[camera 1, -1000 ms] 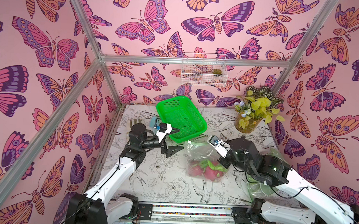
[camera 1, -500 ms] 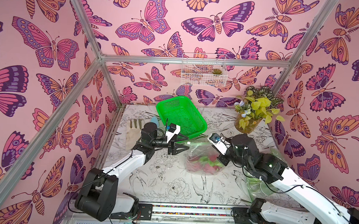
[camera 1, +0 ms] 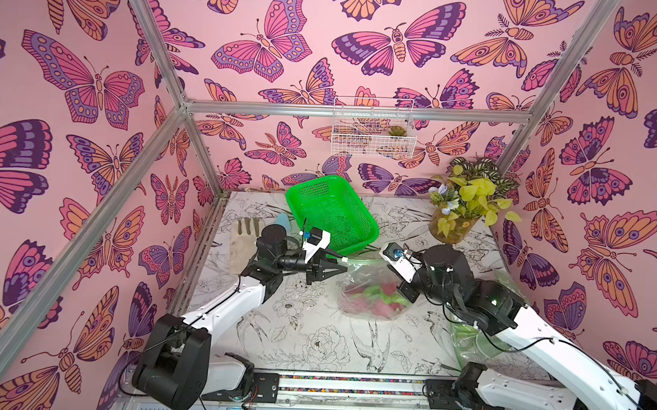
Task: Open the zip-top bag and take out the dragon fruit
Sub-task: Pick up the zipper food storage bag at the center of the board.
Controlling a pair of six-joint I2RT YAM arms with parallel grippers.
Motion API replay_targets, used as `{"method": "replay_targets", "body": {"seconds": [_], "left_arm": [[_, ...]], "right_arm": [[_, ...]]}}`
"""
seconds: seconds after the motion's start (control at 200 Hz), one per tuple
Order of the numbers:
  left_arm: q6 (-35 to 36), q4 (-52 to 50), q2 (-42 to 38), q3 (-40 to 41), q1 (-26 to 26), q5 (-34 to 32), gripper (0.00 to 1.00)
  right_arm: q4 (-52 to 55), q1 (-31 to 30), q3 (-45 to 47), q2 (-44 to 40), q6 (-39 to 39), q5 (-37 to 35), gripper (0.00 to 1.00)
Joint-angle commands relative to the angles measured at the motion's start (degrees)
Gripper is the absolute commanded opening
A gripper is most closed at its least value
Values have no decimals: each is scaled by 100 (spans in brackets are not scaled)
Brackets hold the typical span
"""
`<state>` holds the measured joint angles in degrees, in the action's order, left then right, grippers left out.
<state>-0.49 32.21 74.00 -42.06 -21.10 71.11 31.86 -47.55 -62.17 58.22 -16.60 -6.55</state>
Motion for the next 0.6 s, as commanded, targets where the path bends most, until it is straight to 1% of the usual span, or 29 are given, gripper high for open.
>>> {"method": "replay_targets", "body": {"seconds": [0.0,0.205,0.275,0.381,0.526,0.596], "left_arm": [[-55,128,-321,101,26,59,36],[-100,128,-420,119,71,215,35],[-91,115,-413,137,79,180,38],[-80,95,-365,158,105,152,38],[-124,75,-247,158,141,177,33],[-133,75,-198,138,159,215,28]], "right_arm": [[-122,47,-91,40,-31,-12,0],[-105,70,-128,42,-19,-13,0],[-120,70,-128,40,-19,-12,0],[-127,79,-130,36,-10,-30,0],[-128,86,-135,34,3,-23,0],[-135,83,-137,30,-1,-12,0]]}}
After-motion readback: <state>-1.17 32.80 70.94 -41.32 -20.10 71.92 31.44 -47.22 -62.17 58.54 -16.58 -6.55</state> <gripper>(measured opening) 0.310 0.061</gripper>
